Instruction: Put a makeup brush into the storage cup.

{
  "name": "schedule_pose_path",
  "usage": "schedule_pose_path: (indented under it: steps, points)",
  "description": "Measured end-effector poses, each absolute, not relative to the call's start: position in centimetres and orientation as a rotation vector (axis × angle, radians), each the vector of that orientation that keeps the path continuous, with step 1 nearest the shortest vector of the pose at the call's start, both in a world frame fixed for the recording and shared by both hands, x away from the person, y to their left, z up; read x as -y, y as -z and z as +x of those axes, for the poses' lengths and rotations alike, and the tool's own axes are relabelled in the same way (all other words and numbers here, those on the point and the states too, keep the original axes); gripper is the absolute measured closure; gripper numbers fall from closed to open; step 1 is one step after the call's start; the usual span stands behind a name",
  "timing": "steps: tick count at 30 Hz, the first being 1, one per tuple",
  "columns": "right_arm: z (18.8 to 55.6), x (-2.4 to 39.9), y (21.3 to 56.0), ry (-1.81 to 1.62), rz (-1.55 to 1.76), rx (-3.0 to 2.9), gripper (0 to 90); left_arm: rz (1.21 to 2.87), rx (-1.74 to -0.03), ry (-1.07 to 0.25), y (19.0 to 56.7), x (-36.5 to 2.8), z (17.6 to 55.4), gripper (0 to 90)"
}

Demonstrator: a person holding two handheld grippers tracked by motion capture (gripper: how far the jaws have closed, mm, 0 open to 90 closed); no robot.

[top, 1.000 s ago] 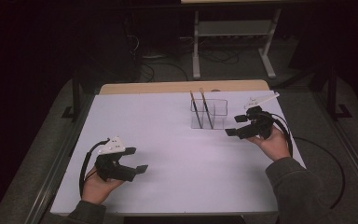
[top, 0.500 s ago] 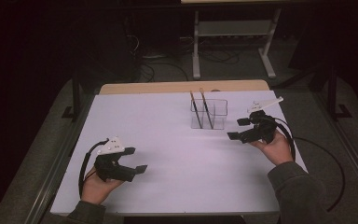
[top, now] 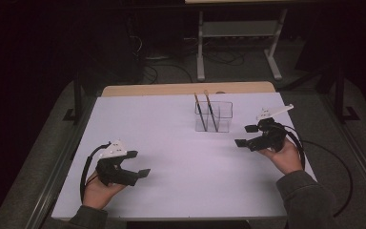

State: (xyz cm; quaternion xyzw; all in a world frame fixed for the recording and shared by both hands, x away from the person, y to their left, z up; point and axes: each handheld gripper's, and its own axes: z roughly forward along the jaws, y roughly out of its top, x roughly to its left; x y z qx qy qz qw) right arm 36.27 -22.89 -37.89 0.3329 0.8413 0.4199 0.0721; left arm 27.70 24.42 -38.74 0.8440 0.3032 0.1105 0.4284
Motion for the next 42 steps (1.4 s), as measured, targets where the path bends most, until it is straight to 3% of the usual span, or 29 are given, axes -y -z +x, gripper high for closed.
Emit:
schedule_pose_path:
  steps: [42]
  points:
    - [32.2, 27.0, 40.7, -1.317, 1.093, -2.453, 21.2, 2.096, -0.774, -0.281, 39.2, -24.8, 27.4, 16.8]
